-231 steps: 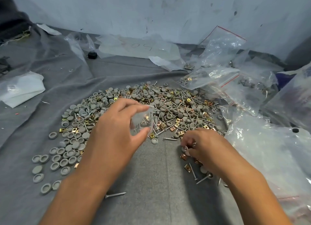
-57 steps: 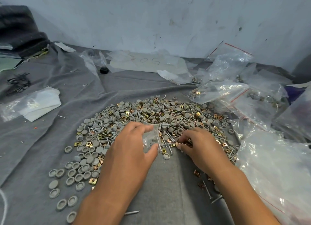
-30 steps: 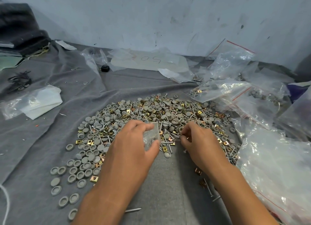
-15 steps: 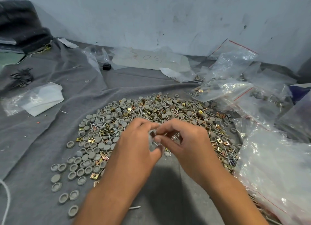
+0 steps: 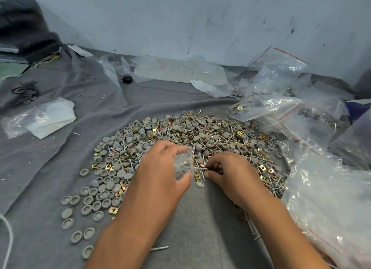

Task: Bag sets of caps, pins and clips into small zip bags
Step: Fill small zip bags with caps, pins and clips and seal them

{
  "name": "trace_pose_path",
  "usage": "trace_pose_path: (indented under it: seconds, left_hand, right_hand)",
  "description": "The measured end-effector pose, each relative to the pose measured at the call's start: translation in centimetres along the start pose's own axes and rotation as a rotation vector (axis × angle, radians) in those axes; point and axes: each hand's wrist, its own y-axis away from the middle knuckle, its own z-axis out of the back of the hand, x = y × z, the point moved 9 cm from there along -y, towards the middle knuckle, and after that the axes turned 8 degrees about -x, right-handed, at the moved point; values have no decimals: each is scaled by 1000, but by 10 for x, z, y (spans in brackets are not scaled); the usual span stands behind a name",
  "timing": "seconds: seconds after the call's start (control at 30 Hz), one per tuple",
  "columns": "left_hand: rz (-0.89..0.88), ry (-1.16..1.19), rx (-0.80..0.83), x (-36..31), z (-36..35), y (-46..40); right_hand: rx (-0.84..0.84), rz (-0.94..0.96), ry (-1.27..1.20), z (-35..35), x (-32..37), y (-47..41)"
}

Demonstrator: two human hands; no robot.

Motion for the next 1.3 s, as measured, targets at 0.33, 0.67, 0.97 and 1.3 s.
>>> trace_pose_path:
  seconds: [0.33, 0.67, 0.97, 1.3]
  left_hand:
    - [-10, -20, -11, 1, 0, 1]
    - [-7, -24, -12, 0, 0, -1]
    - [-13, -22, -11, -2, 1, 0]
    - [-14, -18, -5, 0, 4, 0]
  right_hand:
    - [-11, -4, -132, -7, 5, -2]
    - [84, 60, -47, -7, 15, 2]
    - [36, 92, -63, 1, 11, 5]
    - [-162, -134, -206, 20, -16, 5]
